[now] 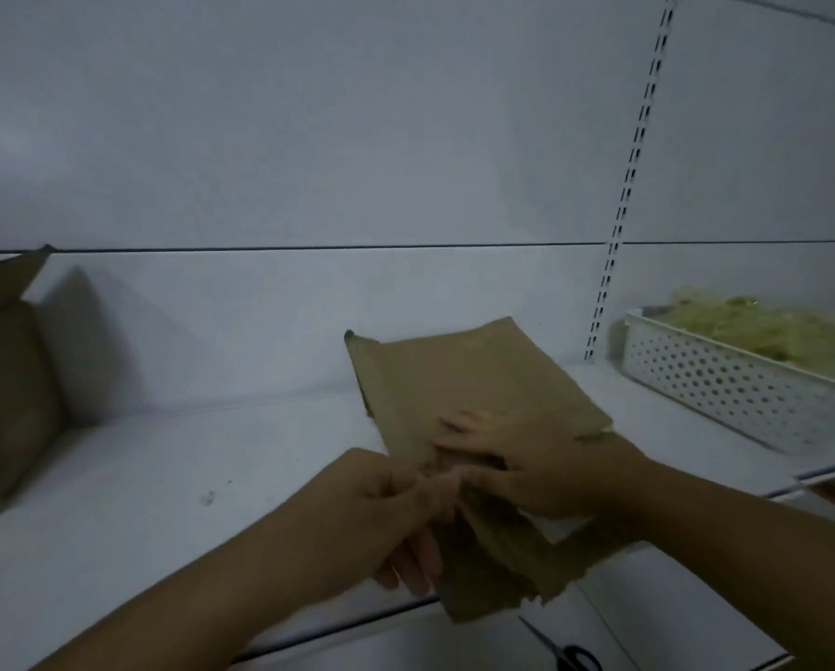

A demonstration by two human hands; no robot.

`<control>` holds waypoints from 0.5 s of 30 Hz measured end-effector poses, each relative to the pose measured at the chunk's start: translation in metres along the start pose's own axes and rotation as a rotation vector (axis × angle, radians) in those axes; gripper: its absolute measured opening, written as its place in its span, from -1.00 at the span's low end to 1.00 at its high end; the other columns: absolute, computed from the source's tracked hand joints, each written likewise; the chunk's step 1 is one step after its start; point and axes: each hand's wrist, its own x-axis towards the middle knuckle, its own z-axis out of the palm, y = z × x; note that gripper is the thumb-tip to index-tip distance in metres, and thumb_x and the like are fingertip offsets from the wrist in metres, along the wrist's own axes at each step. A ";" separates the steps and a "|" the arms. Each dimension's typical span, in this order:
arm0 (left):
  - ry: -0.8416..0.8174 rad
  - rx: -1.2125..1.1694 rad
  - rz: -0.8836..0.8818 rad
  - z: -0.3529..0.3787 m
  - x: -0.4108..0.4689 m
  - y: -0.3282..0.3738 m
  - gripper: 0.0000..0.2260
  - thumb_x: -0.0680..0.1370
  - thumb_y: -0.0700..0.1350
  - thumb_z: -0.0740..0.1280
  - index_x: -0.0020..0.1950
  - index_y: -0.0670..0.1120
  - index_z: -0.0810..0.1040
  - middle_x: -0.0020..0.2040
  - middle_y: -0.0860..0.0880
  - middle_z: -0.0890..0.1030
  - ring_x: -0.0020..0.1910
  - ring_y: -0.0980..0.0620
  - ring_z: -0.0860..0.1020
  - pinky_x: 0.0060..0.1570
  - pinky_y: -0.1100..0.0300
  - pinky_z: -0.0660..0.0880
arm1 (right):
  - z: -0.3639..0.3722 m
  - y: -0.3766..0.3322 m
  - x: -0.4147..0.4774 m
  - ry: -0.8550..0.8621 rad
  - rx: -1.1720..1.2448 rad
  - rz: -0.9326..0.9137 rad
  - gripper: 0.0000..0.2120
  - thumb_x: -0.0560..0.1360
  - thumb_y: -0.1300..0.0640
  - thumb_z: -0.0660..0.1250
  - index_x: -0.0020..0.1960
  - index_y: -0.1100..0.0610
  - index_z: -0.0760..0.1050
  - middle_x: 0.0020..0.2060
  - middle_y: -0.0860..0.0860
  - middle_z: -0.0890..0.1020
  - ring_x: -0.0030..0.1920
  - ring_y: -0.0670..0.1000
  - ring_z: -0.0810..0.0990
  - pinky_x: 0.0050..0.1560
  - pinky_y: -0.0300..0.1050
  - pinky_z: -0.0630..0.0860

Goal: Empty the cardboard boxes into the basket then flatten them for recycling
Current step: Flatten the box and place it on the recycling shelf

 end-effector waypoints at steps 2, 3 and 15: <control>0.132 0.031 0.034 -0.016 0.003 -0.007 -0.72 0.52 -0.01 0.29 -0.20 -0.20 0.63 -0.39 -0.07 0.66 -0.41 0.01 0.63 -0.37 0.21 0.52 | 0.015 0.001 0.003 -0.069 -0.006 -0.004 -0.47 0.58 -0.22 -0.04 0.51 -0.18 -0.08 0.40 -0.31 -0.22 0.37 -0.24 -0.28 0.48 0.01 -0.25; 0.219 0.043 0.062 -0.024 0.005 -0.009 -0.75 0.54 -0.08 0.30 -0.18 -0.23 0.64 -0.39 -0.07 0.66 -0.40 0.00 0.63 -0.34 0.17 0.53 | 0.019 0.003 0.003 -0.071 0.002 -0.012 -0.46 0.58 -0.23 -0.04 0.50 -0.19 -0.08 0.39 -0.32 -0.24 0.34 -0.26 -0.31 0.48 0.01 -0.28; 0.348 0.900 0.148 -0.032 0.116 -0.050 -0.64 0.58 0.09 0.10 0.33 0.03 0.42 0.34 -0.03 0.45 0.28 -0.05 0.39 0.24 0.04 0.35 | 0.026 0.030 -0.030 0.212 -0.164 -0.011 -0.49 0.54 -0.24 0.02 0.44 -0.12 0.22 0.48 -0.15 0.22 0.45 -0.14 0.18 0.37 -0.25 0.04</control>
